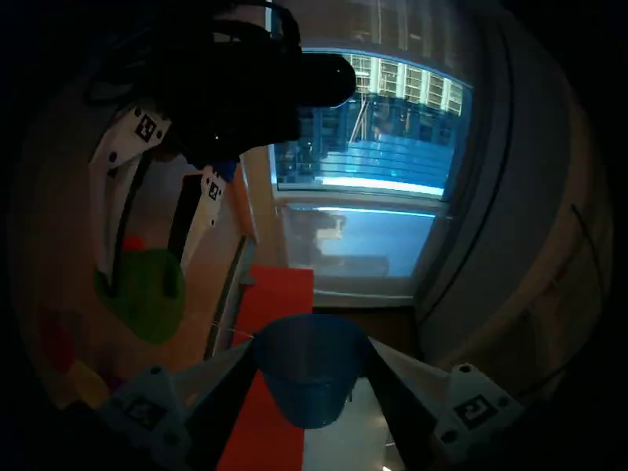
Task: Pour water
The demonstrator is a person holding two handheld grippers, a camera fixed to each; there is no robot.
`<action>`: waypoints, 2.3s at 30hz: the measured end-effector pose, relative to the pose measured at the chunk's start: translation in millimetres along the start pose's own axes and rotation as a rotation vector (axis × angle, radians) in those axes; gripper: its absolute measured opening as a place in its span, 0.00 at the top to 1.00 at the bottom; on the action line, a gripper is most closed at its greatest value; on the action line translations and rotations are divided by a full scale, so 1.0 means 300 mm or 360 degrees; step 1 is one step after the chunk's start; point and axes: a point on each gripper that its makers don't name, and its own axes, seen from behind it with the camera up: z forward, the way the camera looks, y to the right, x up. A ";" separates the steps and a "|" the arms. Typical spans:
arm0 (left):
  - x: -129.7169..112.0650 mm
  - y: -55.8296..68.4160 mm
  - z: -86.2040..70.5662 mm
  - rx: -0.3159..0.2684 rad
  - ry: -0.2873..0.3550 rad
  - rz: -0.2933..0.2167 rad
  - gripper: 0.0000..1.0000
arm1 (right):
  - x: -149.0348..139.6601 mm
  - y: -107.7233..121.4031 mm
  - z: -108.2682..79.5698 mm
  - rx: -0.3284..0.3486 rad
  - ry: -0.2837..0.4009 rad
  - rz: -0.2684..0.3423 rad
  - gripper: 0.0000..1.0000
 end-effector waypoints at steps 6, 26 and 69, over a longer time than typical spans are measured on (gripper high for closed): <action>0.007 -0.009 0.006 0.0005 0.0007 -0.0005 0.15 | 0.028 0.002 0.000 -0.0010 0.0011 -0.0059 0.09; 0.024 -0.013 0.007 0.0014 0.0018 -0.0016 0.15 | 0.034 0.019 -0.012 -0.0028 0.0015 -0.0009 0.09; 0.052 -0.016 -0.020 0.0032 0.0001 0.0040 0.15 | 0.091 0.052 -0.179 0.0100 0.0222 0.2039 0.09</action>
